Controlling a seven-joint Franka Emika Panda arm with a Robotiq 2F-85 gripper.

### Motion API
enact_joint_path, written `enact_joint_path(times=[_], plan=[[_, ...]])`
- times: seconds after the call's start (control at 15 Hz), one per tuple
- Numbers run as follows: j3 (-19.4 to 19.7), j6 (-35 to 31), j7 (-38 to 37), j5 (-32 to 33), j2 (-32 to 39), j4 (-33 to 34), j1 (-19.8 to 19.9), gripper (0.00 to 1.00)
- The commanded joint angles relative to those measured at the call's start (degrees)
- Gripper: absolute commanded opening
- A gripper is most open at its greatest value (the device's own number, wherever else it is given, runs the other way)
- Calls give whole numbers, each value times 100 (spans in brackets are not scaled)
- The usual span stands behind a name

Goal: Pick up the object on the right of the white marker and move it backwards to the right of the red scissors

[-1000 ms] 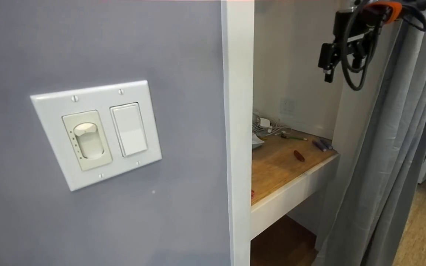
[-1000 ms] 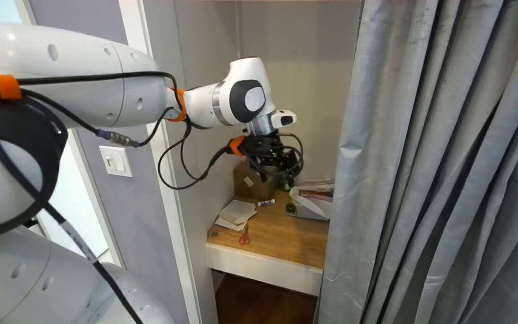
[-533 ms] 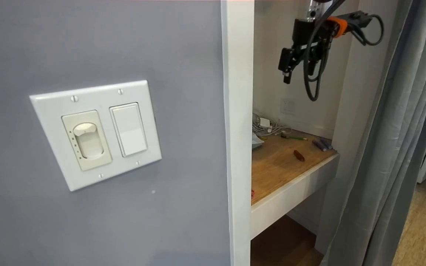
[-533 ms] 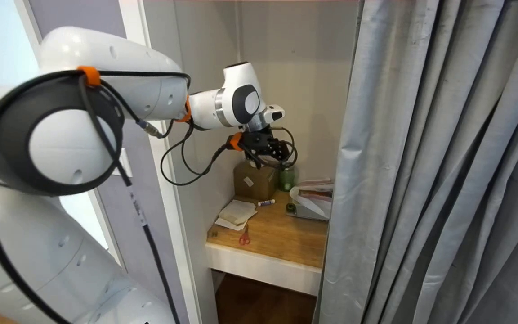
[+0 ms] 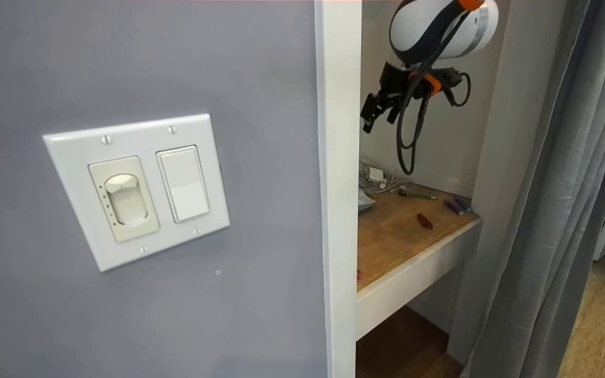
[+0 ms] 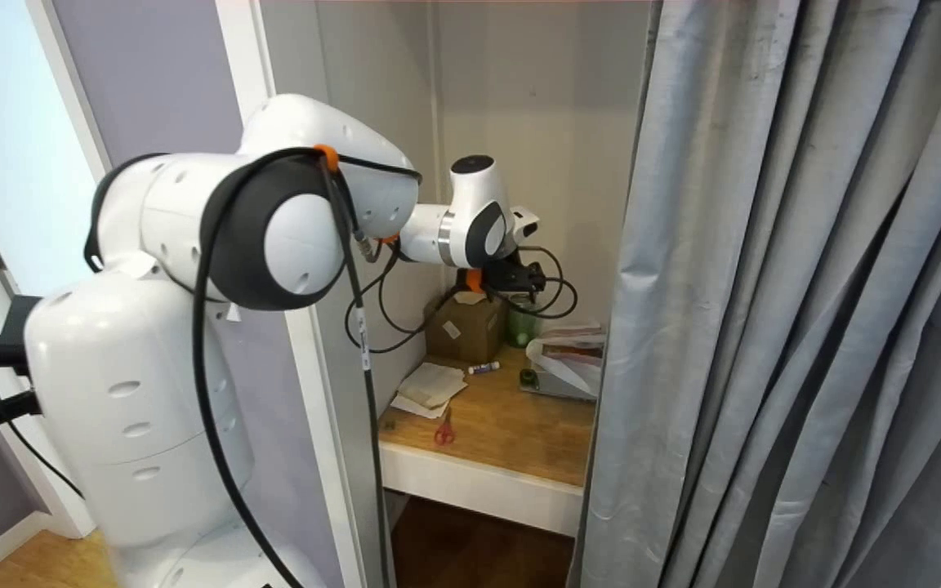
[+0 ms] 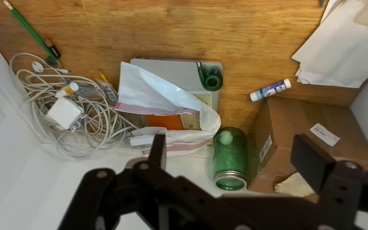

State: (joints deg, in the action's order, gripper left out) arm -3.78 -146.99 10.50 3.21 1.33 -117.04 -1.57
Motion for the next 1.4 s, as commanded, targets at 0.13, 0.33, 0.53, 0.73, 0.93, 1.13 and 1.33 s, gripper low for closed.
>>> enact_joint_path(times=[0.13,0.33,0.53,0.73,0.93,1.13,1.33], plan=[[30,-241,230,-266,373,132,-13,100],[27,-248,240,-289,427,206,-10,100],[27,-248,240,-290,427,223,-10,100],[-19,-237,446,-454,446,247,-1,100],[-103,-121,903,-679,876,584,29,100],[-366,-36,1864,-1398,1394,949,141,100],[-612,124,2490,-1621,1988,1403,289,100]])
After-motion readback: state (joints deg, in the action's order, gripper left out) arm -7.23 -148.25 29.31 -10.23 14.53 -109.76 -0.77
